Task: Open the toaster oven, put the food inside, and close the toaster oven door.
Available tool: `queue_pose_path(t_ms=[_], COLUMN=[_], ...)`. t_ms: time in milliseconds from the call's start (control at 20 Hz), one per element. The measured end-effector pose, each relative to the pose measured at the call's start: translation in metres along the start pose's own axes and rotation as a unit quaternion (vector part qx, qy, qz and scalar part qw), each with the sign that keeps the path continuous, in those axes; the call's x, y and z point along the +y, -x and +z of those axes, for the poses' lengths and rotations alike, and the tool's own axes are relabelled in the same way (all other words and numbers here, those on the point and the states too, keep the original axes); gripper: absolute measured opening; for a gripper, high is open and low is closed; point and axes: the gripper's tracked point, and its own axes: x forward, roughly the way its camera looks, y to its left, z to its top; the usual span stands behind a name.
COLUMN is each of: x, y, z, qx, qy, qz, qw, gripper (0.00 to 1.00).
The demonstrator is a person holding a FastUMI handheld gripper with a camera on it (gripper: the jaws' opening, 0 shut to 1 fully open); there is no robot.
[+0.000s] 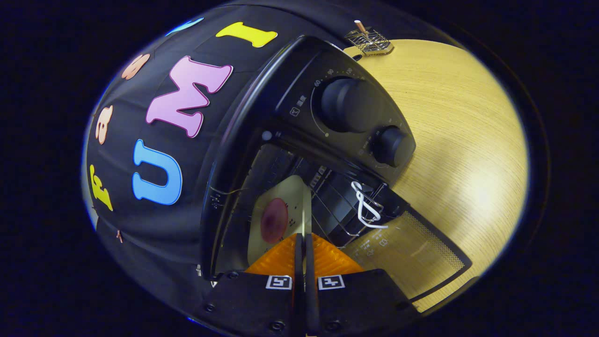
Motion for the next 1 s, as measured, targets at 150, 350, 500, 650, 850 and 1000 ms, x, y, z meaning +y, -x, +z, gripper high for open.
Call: queue_pose_path(t_ms=[150,350,500,650,850,1000], x=[-0.006,-0.006,0.001,0.007,-0.007,-0.017], y=[-0.005,-0.001,0.003,0.02,0.05,0.079], z=[0.003,0.001,-0.002,-0.017,-0.037,-0.045], qx=[-0.009,-0.023,-0.023,-0.007,0.012,0.019], qy=[0.007,0.027,0.035,0.048,0.123,0.192], qz=[-0.014,-0.028,-0.015,-0.001,-0.016,-0.027], qw=[1.0,0.999,0.999,0.999,0.992,0.981], gripper=[0.06,0.08,0.16,0.73,0.98,0.99])
